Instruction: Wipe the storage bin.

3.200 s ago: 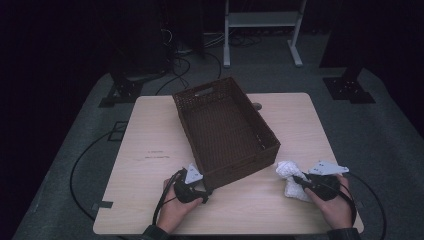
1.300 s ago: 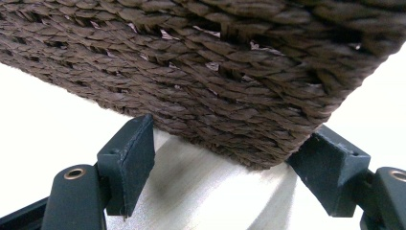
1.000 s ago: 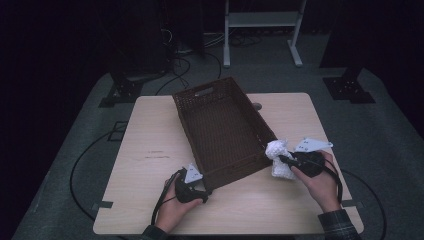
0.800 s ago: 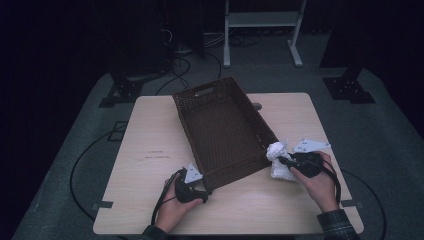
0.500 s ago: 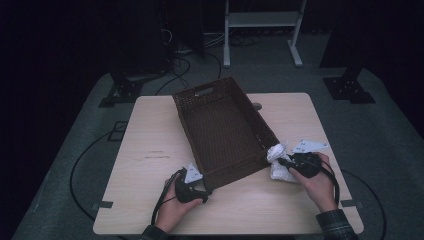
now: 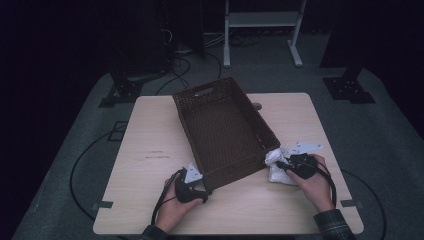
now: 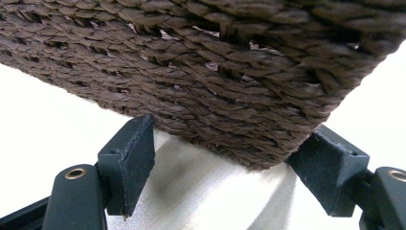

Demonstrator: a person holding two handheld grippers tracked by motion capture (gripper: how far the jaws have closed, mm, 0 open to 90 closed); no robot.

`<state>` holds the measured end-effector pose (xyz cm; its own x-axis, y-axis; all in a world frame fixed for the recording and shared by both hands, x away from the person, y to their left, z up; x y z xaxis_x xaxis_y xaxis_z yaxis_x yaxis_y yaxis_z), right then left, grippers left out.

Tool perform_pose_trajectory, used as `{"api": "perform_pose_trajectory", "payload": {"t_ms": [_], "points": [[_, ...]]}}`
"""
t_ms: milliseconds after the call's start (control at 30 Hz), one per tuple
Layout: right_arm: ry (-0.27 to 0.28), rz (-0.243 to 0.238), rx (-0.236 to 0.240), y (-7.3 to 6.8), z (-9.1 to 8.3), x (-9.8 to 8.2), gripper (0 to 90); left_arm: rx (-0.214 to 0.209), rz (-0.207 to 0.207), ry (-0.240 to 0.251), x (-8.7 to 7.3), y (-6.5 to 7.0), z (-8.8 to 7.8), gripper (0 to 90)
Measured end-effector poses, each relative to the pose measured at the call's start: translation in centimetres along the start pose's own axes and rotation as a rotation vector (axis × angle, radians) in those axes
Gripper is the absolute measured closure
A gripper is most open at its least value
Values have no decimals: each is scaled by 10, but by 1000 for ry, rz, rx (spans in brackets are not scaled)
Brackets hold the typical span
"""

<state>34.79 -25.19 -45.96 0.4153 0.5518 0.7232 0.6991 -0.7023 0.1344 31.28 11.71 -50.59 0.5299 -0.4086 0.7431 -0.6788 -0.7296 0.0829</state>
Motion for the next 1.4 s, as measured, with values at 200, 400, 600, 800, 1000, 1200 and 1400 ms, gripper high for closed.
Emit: {"api": "perform_pose_trajectory", "payload": {"t_ms": [200,400,600,800,1000,1200,1400], "points": [[-29,-5,5,-2,6,-2,768,0,0,0,0,0,0,250],[-48,-8,12,-4,10,-4,769,0,0,0,0,0,0,250],[-67,-5,25,-4,16,-7,768,0,0,0,0,0,0,250],[-97,-13,46,-5,26,-12,768,0,0,0,0,0,0,250],[-97,-18,41,-7,24,-11,767,0,0,0,0,0,0,251],[-61,-30,21,-8,11,-8,767,0,0,0,0,0,0,251],[8,-28,9,-11,-7,-2,767,0,0,0,0,0,0,251]]}}
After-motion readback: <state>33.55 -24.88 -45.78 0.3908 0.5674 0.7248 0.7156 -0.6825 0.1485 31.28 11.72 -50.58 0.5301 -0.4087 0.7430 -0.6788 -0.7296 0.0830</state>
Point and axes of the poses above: each handheld gripper's, and its own axes: z roughly forward along the jaws, x roughly out of its top, y roughly to its right, the point moved 1 cm from there along z, roughly forward along the jaws, and after that the axes turned 8 degrees about -z, right-handed, at the moved point
